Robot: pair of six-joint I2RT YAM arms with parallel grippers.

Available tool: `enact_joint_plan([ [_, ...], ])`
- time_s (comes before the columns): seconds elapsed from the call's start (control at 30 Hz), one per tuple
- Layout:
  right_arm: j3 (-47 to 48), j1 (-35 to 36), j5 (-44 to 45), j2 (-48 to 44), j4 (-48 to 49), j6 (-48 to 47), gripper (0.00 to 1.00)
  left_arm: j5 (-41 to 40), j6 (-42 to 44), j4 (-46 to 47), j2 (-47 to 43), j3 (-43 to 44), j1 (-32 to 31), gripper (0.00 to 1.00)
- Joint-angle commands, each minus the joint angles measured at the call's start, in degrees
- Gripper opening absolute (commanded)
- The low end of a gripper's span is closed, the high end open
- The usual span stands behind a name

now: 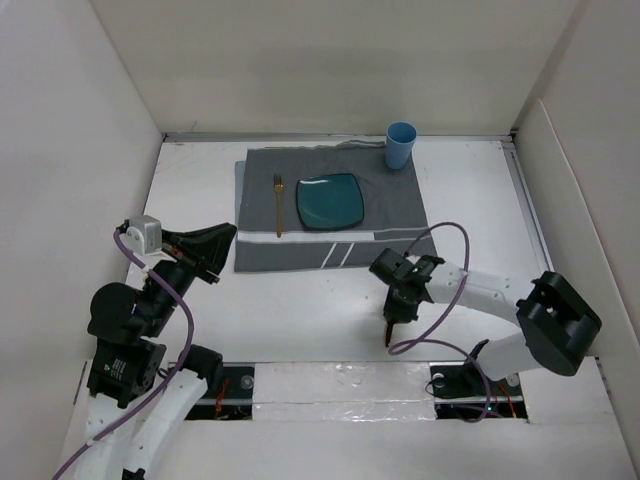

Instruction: Set the dinner table for one person

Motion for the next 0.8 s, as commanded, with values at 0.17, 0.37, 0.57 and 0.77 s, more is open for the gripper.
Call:
enact_joint_plan([
  [0.17,3.62,9.45,2.89,1.64,0.43,4.94,0.36,-0.95,0.85,2.24,-0.87,1.12,-0.25,0.1],
  [0.37,5.56,9.98,7.64,5.16,-1.24,1.51,0.42,-0.78,0.76,2.42,-0.69,1.03,-0.25,0.1],
  [0.57,5.03,10.5,9.23,6.48,-0.19,2.2,0.38,-0.34,0.67,2.42,-0.51,1.03,-0.25,0.11],
  [0.77,3.1,12.18,9.23,7.8,1.47,5.81,0.3,-0.25,0.67,2.42,-0.6,0.94,-0.25,0.1],
])
